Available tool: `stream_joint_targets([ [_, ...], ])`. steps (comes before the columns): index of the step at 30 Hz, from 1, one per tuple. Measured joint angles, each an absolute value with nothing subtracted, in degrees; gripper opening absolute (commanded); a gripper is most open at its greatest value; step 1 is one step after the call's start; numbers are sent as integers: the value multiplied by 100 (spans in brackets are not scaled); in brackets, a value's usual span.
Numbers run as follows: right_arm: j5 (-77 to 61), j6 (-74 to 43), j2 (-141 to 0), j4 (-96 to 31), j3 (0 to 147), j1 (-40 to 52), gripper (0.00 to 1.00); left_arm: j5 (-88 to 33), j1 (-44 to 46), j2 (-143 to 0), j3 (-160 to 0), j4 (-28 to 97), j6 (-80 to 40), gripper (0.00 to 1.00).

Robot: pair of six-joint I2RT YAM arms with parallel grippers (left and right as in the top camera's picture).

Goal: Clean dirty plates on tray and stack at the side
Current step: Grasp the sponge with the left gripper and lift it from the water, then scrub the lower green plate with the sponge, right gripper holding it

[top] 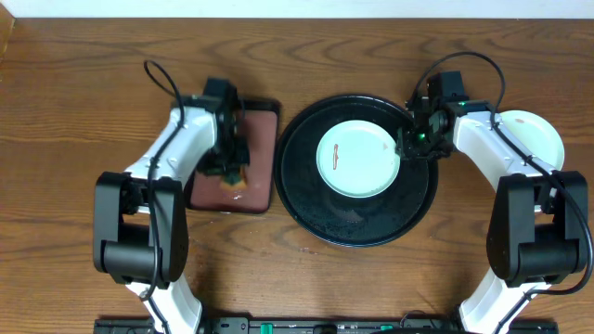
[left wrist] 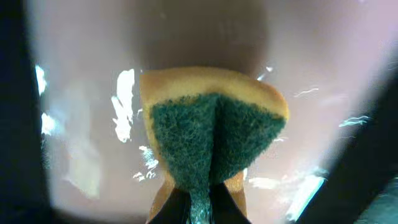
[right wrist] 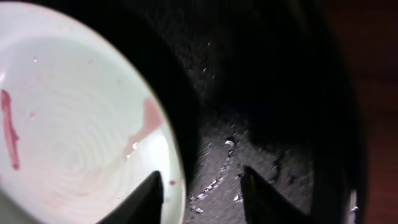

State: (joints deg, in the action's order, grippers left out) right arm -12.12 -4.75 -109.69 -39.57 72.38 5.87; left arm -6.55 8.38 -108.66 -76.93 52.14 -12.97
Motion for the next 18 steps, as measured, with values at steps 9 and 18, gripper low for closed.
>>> stream_joint_targets([
  [9, -1262, -423, -11021, -3865, 7225, 624, 30, -1549, 1212, -10866, -9008, 4801, -1315, 8],
  [18, -1605, -403, -11389, -3739, 7227, 661, 1, -1903, 1872, -10866, -9008, 4042, -1662, 7],
])
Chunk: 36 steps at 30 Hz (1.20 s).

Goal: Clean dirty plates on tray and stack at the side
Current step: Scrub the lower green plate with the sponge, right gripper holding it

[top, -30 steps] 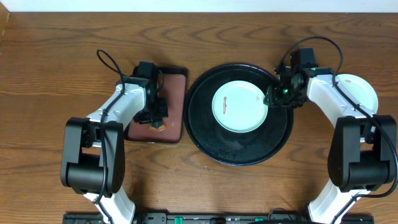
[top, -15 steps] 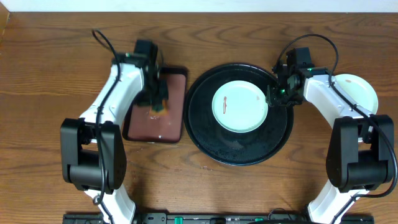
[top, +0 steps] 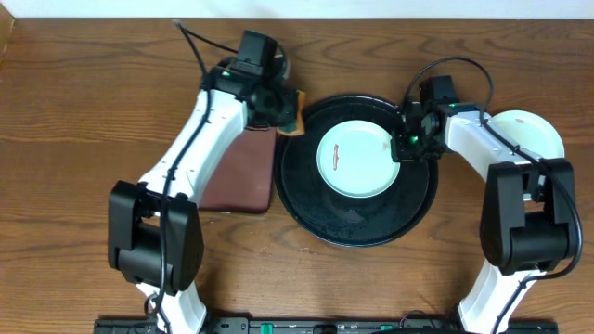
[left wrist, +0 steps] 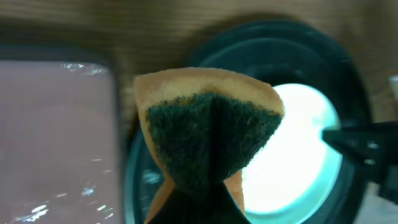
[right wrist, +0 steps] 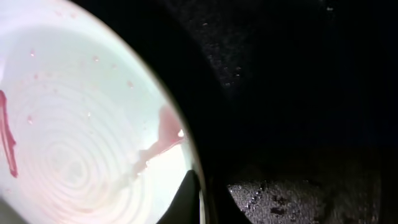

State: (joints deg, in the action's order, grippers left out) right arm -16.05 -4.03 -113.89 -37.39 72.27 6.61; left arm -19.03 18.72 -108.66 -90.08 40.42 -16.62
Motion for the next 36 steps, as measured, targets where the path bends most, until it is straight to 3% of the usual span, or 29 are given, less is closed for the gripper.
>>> stream_joint_targets([
  [17, -1573, -410, -11389, -3813, 7242, 657, 1, -3216, 3291, -12722, -9008, 1881, -3234, 7],
  [28, -1559, -414, -11389, -3894, 7260, 657, 1, -3664, 3568, -13074, -9070, 1590, -3909, 7],
  [36, -1553, -414, -11389, -3898, 7260, 657, 1, -3647, 3361, -13148, -9314, 1986, -3590, 7],
])
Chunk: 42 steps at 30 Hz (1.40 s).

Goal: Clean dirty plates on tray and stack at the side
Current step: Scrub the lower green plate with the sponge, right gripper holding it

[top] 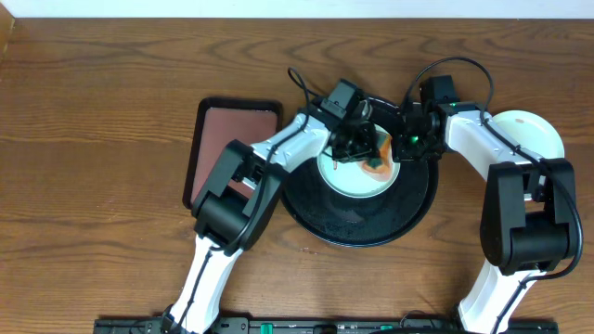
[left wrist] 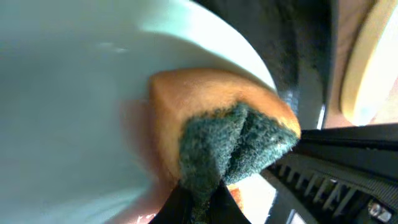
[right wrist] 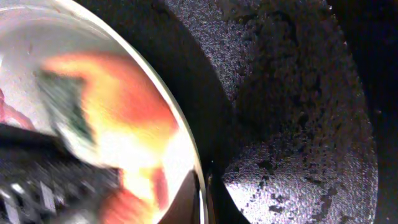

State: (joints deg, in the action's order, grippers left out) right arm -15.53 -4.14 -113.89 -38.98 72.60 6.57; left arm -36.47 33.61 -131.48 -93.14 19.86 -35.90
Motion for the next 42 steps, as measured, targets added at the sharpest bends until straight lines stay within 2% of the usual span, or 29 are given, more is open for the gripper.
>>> stream_joint_targets([
  [8, -1549, -458, -11389, -3903, 7264, 657, 1, -2259, 2851, -13159, -10154, 4313, -2812, 7],
  [12, -1546, -499, -11389, -3903, 7264, 659, 1, -1761, 2884, -13159, -10283, 4825, -2655, 7],
  [19, -1533, -537, -11389, -3942, 7266, 661, 1, -1382, 3098, -13148, -10287, 4692, -2620, 7],
  [24, -1514, -569, -11382, -3994, 7266, 657, 1, -1776, 3317, -13146, -10138, 3815, -3140, 8],
  [28, -1509, -587, -11382, -4001, 7266, 657, 1, -1981, 3653, -13148, -10073, 3579, -3573, 7],
  [37, -1507, -587, -11382, -4027, 7271, 657, 1, -2008, 3931, -13133, -10110, 4296, -3708, 8],
  [42, -1505, -587, -11382, -4025, 7271, 657, 1, -1103, 3669, -13043, -10127, 4899, -3361, 7],
])
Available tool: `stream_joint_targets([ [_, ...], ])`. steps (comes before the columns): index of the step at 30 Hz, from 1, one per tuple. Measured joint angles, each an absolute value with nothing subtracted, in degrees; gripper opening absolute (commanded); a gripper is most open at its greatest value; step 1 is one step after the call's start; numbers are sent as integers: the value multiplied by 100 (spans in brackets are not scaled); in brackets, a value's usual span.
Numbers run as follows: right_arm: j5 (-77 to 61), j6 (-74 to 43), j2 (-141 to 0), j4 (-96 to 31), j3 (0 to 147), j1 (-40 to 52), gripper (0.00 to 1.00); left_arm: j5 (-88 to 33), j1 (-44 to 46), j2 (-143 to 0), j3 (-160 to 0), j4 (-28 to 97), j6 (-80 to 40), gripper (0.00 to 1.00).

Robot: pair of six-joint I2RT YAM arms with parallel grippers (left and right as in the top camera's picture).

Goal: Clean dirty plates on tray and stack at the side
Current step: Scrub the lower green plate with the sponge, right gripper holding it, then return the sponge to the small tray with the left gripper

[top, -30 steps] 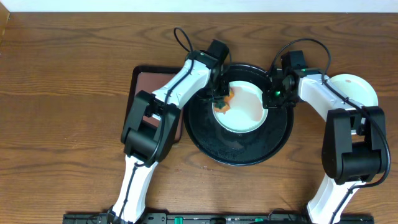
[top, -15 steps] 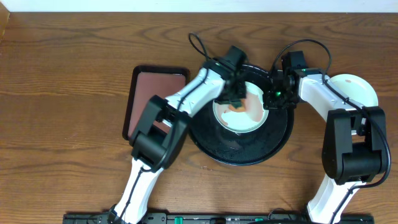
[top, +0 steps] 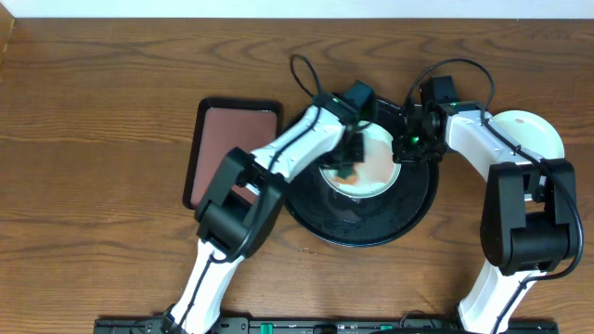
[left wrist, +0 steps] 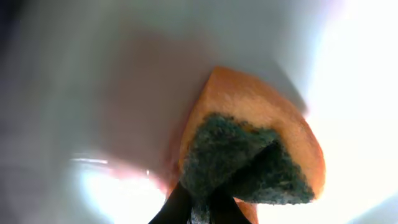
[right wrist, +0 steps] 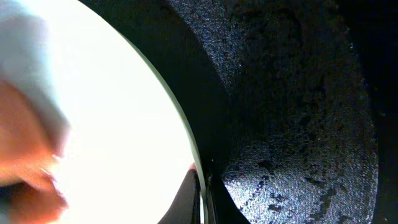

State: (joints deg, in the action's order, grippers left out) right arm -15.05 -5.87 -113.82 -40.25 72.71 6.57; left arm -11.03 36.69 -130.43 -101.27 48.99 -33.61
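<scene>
A pale green plate point(top: 371, 165) lies in the middle of the round black tray point(top: 371, 218), smeared pinkish on its right part. My left gripper point(top: 350, 160) is shut on a folded orange-and-green sponge point(left wrist: 255, 155) and presses it onto the plate's left half point(left wrist: 93, 93). My right gripper point(top: 406, 148) is shut on the plate's right rim point(right wrist: 198, 174), one finger inside and one outside. A clean white plate point(top: 543, 134) lies at the far right, partly under the right arm.
A brown rectangular tray point(top: 227, 139) sits left of the black tray. The black tray's wet, speckled floor point(right wrist: 292, 124) fills the right of the right wrist view. Bare wooden table point(top: 93, 93) surrounds everything.
The sponge in my left gripper has moved from the plate's right side to its left-centre. A pinkish smear now covers the plate. My right gripper still pinches the rim.
My left gripper first held the sponge over the brown tray while my right stood open at the plate's rim. Then the sponge was above the black tray's edge and my right was shut on the rim. After that the sponge was on the plate, and now further left.
</scene>
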Motion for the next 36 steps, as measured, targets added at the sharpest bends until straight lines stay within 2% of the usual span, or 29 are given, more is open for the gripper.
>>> stream_joint_targets([
  [3, -1498, -587, -11373, -4023, 7271, 657, 1, -436, 3437, -13028, -10127, 4864, -3039, 7],
  [15, -1568, -679, -11373, -4045, 7271, 701, 1, 370, 3474, -13023, -10097, 4370, -1498, 8],
  [27, -1555, -720, -11373, -4066, 7277, 733, 1, 1175, 3546, -12849, -10095, 3946, -1299, 8],
  [36, -1472, -687, -11358, -4174, 7279, 733, 1, 2032, 2530, -11666, -10095, 4200, -1398, 8],
])
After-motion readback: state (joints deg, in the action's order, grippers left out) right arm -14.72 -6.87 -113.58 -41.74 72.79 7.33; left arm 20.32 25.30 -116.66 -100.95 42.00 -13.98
